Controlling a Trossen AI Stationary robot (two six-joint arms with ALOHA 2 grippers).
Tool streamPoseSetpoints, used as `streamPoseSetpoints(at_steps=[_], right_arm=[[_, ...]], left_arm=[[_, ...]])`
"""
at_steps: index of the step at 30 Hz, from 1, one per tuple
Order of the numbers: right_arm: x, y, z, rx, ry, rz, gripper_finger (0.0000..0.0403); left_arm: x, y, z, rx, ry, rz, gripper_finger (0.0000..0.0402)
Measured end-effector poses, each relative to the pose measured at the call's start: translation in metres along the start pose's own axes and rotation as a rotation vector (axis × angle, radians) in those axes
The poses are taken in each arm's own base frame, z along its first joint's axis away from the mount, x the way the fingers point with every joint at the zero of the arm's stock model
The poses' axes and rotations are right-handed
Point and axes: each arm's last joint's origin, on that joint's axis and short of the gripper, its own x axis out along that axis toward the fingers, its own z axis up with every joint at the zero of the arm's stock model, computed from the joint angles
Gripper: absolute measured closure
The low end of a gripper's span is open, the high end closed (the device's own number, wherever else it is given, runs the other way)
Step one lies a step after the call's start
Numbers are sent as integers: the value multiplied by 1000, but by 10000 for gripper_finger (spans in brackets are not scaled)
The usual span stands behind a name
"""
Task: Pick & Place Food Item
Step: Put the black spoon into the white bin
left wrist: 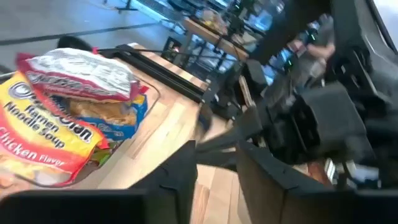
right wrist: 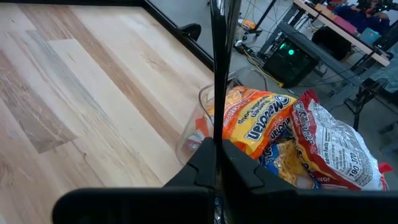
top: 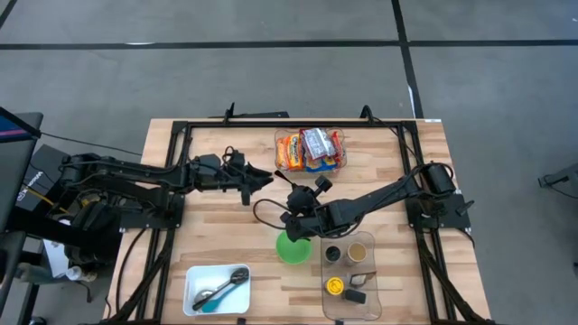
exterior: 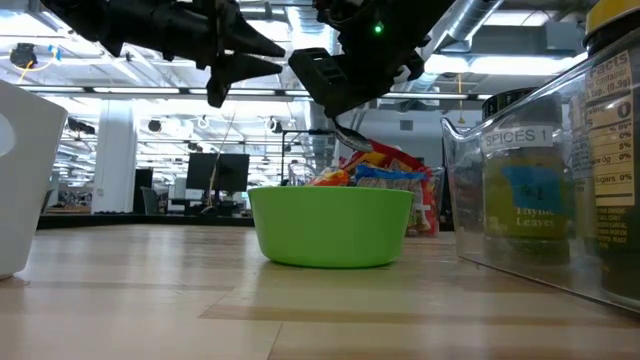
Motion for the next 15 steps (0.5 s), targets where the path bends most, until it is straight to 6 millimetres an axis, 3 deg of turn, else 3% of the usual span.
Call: streamPoseSetpoints(at_steps=[7,15], right_arm=[[0,0,0,0,0,0,401],[0,0,0,0,3,5,401]], left_arm=[[0,0,2,-43,-22,8,243],[14,2,-7,-51,-26,5,231]])
